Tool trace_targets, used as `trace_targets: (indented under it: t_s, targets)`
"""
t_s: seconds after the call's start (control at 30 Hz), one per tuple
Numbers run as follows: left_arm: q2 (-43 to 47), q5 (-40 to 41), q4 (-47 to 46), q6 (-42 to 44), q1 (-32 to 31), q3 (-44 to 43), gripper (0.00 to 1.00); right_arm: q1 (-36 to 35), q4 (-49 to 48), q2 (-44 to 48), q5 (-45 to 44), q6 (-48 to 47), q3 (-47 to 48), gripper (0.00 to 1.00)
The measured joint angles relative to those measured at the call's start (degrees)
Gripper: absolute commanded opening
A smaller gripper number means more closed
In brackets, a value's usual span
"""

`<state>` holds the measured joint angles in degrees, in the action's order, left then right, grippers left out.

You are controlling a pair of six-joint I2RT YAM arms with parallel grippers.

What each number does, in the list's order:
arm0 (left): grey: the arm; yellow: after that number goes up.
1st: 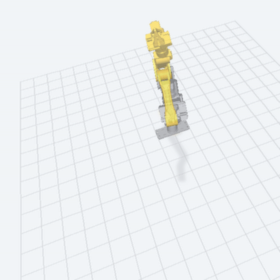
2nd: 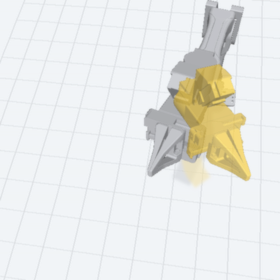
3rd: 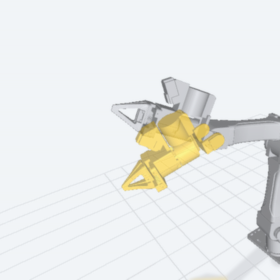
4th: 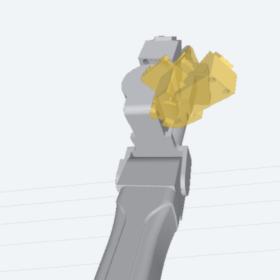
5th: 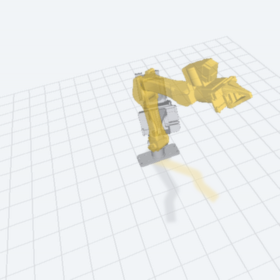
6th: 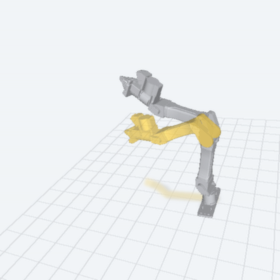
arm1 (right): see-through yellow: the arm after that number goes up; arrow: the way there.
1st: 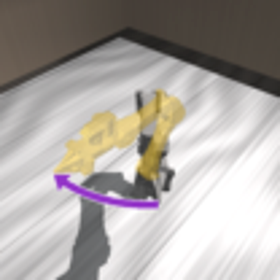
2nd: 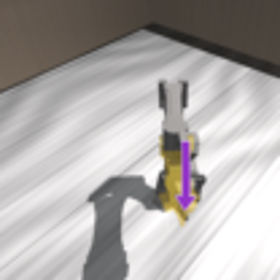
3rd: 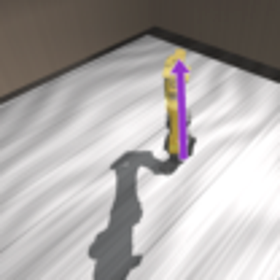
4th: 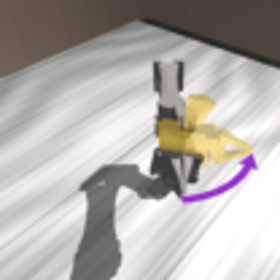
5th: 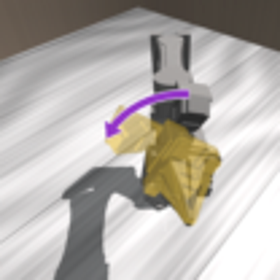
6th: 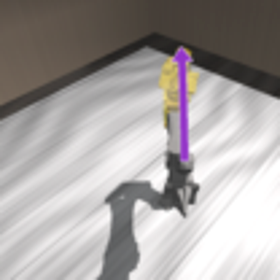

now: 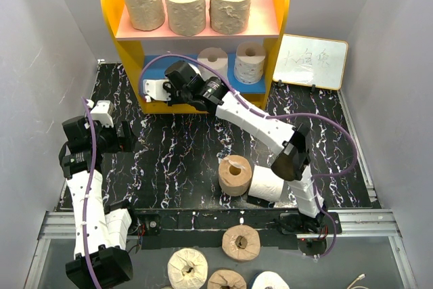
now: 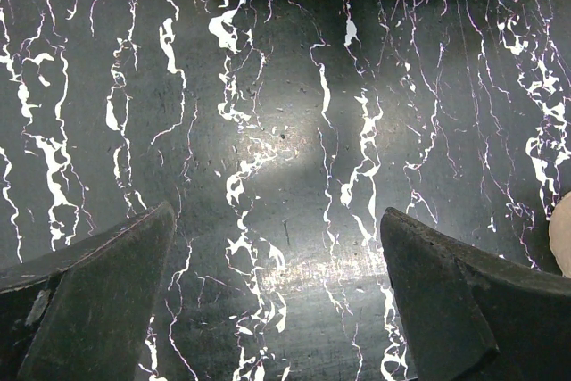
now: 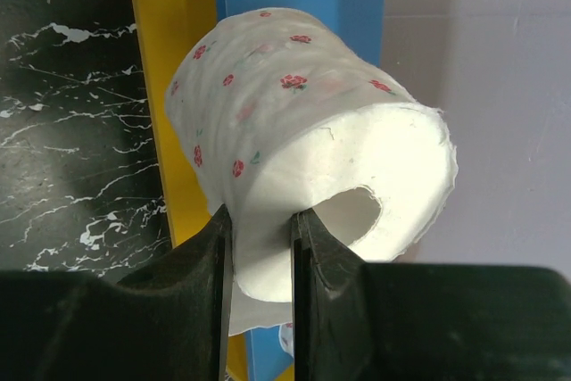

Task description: Place and organize the paper towels onto the shelf

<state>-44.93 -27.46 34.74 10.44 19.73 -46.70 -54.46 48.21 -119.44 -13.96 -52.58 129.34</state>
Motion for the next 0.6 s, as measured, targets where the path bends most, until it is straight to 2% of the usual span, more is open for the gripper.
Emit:
trace_targets:
  t_s: [0.6]
  targets:
    - [-0.02, 0.0, 0.0, 0.02, 0.0, 0.7, 0.99, 5.7, -7.45, -3.93, -0.11, -3.06, -0.22, 0.0]
